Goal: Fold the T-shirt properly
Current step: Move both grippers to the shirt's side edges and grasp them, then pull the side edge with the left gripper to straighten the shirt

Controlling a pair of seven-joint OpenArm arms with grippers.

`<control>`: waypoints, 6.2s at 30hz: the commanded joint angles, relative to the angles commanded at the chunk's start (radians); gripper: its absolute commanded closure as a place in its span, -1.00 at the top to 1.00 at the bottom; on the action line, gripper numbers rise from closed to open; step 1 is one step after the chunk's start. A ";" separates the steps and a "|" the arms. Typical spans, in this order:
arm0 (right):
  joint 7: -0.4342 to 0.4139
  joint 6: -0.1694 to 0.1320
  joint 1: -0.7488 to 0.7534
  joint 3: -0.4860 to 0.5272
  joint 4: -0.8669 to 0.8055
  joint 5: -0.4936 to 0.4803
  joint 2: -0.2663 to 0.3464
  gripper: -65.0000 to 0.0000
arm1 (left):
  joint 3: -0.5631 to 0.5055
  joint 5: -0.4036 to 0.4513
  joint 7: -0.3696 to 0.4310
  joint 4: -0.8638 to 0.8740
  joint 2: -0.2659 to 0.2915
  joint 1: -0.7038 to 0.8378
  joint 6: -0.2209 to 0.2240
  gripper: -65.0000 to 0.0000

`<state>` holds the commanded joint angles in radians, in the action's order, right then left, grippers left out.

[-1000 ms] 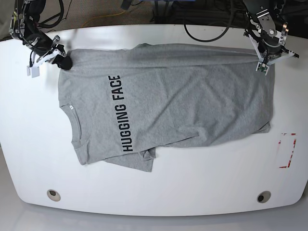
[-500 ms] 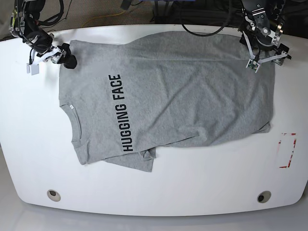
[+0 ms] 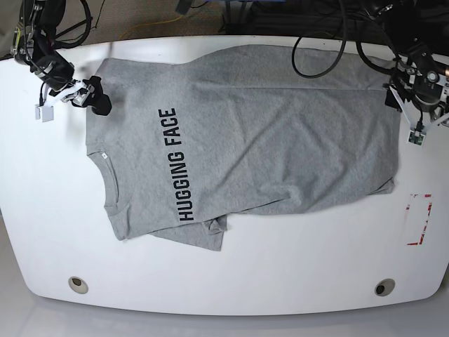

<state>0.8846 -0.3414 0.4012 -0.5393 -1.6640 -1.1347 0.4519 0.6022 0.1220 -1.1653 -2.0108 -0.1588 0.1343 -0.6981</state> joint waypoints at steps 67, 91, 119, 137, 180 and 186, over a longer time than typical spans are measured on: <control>-0.727 -0.253 -1.102 0.226 1.329 1.076 -0.143 -0.85 | 0.080 -0.020 0.095 0.204 0.034 -0.210 0.000 0.62; -0.727 -0.255 -1.074 0.224 1.324 1.071 -0.141 -1.00 | 0.074 -0.021 0.275 0.715 0.037 -0.419 0.117 0.61; -0.727 -0.255 -1.073 0.222 1.324 1.065 -0.141 -1.00 | 0.021 -0.026 0.132 0.193 0.052 -0.143 0.000 0.62; -0.727 -0.261 -1.045 0.222 1.324 1.065 -0.143 -1.00 | 0.252 -0.025 0.155 0.660 0.080 -0.476 0.000 0.62; -0.727 -0.262 -1.023 0.222 1.324 1.069 -0.143 -1.00 | 0.288 -0.025 0.396 0.997 -0.035 -0.763 0.000 0.44; -0.727 -0.262 -1.023 0.222 1.324 1.068 -0.143 -1.00 | 0.288 -0.025 0.396 0.996 -0.072 -0.758 0.000 0.90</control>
<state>0.1573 -0.6038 -0.6222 -0.3168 -0.3399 -0.0667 0.3092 0.8907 0.0974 -0.7695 -1.0150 -0.2309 -0.6237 -0.6981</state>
